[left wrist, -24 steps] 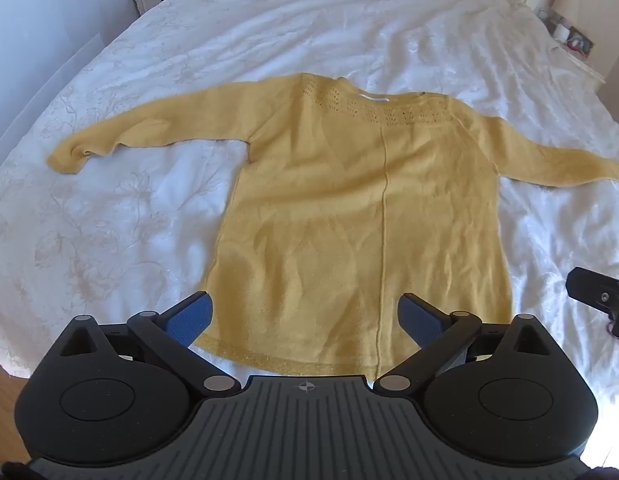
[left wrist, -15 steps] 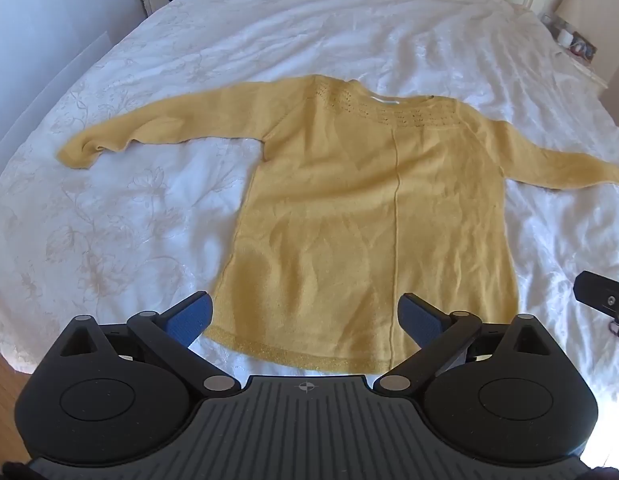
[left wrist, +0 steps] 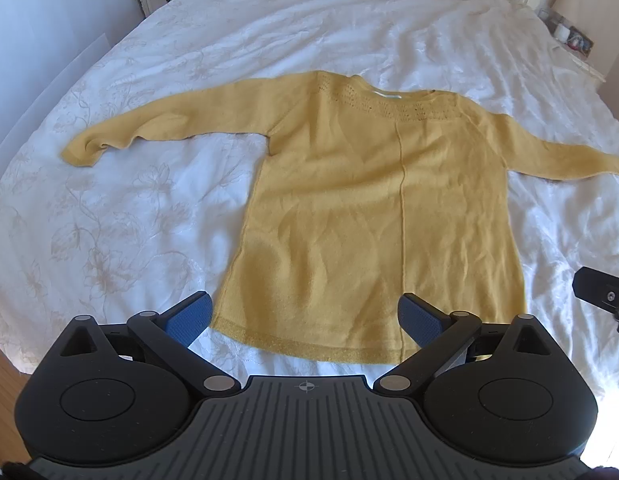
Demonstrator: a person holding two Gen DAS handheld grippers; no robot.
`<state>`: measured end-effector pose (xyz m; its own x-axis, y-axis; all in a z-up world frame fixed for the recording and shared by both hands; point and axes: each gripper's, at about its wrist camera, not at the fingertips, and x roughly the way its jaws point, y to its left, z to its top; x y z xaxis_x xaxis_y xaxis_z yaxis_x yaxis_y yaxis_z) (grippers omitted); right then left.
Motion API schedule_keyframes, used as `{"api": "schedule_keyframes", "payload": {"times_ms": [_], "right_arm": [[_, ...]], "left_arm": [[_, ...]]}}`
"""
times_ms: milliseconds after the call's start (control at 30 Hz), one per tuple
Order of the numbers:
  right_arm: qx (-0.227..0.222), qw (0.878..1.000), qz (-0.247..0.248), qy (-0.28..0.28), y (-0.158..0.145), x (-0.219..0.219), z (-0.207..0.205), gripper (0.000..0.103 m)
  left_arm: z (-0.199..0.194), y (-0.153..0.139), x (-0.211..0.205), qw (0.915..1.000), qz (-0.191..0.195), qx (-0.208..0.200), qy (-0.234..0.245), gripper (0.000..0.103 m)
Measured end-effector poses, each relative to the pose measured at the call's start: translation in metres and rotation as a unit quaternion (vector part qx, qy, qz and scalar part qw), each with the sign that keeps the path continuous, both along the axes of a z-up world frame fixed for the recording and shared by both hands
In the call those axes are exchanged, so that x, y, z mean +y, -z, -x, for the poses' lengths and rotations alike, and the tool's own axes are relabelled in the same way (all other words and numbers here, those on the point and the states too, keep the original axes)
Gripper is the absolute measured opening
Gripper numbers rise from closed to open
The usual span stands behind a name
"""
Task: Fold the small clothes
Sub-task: 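Move the right tool toward the sleeve of the yellow sweater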
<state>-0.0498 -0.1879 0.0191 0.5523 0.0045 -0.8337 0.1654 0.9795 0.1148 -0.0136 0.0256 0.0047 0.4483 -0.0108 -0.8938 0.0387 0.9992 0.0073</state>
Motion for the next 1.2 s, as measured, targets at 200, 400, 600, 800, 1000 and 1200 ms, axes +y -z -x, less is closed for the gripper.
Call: {"api": "schedule_keyframes", "payload": {"times_ms": [200,400,600,800,1000,1200], "right_arm": [[0.004,1.000,0.002,0.001,0.002,0.010,-0.001,0.102],[0.011,1.000,0.002,-0.005,0.003,0.016,-0.008,0.102],[0.017,1.000,0.005,-0.010,0.006,0.021,-0.015,0.102],[0.024,1.000,0.005,-0.013,0.009,0.024,-0.022,0.102],[0.030,0.999,0.003,-0.013,0.012,0.025,-0.028,0.102],[0.035,0.999,0.002,-0.015,0.015,0.027,-0.034,0.102]], "left_arm": [[-0.001,0.001,0.003,1.0000,0.000,0.003,-0.003,0.100],[-0.006,0.005,0.008,1.0000,-0.001,0.008,-0.006,0.100],[-0.011,0.008,0.012,0.9999,-0.003,0.009,-0.011,0.100],[-0.017,0.010,0.015,0.9998,-0.006,0.011,-0.015,0.100],[-0.024,0.012,0.020,0.9996,-0.006,0.015,-0.022,0.100],[-0.030,0.015,0.020,0.9995,-0.012,0.019,-0.024,0.100]]}}
